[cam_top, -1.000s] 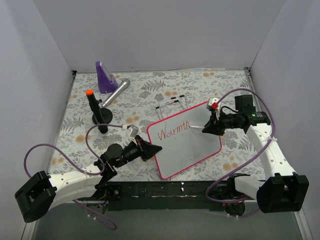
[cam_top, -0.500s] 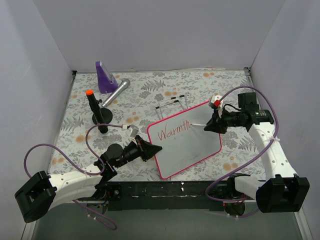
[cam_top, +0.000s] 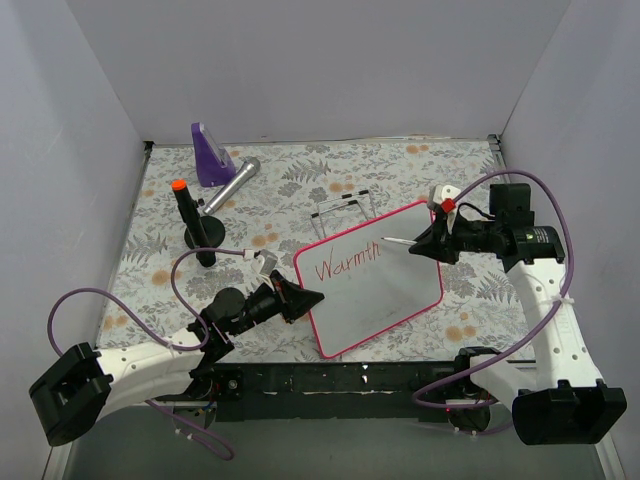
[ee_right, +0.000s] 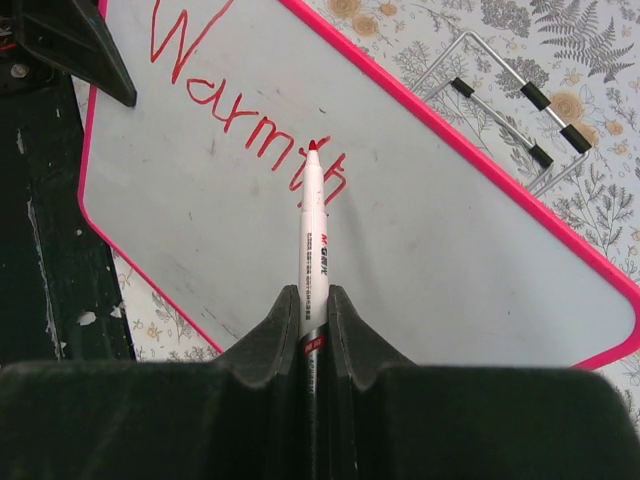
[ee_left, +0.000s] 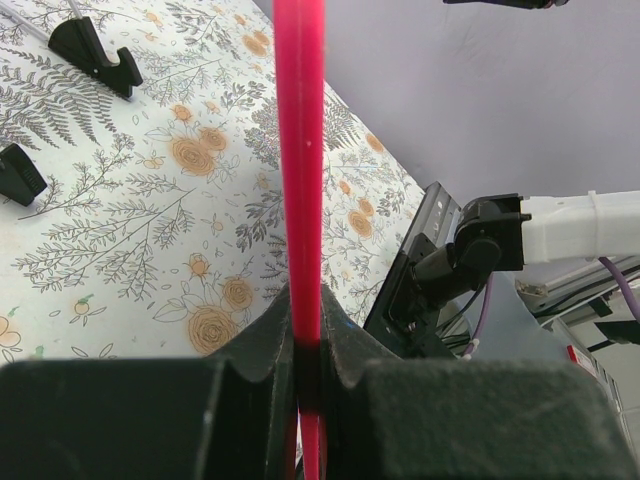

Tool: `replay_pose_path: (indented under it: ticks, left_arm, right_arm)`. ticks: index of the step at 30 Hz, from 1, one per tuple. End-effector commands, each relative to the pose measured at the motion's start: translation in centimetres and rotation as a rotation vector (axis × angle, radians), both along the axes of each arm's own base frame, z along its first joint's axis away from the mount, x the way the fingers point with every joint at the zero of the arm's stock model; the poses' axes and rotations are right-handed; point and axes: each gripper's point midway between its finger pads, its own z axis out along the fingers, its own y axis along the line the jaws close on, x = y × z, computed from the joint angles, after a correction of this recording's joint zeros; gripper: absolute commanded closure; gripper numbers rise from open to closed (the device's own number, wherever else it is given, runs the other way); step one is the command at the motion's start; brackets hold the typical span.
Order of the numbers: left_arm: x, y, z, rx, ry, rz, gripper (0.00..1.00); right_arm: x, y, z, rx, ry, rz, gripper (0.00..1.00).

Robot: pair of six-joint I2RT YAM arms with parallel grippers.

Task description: Write a sentence on the whiteboard

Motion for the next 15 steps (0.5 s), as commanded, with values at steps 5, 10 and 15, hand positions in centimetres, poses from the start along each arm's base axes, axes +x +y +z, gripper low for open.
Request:
replay_pose_path:
  ticks: [5,10,15]
  left_arm:
    - [-0.4,0.4,2.2,-0.060,-0.079,-0.003,1.00]
    - [-0.4,0.4,2.1,-0.064,-0.078,-0.004,1.00]
    - [-0.4,0.5,2.1,-0.062,-0.079,-0.001,1.00]
  right_arm:
    - [0.4,-0.5,-0.5,0.022,-0.001,-0.045,0.99]
    - [0.8,-1.0,-1.0,0.019,0.003,-0.069,0.99]
    - [0.9,-1.2,-1.7,0.014,0.022,-0.081,0.99]
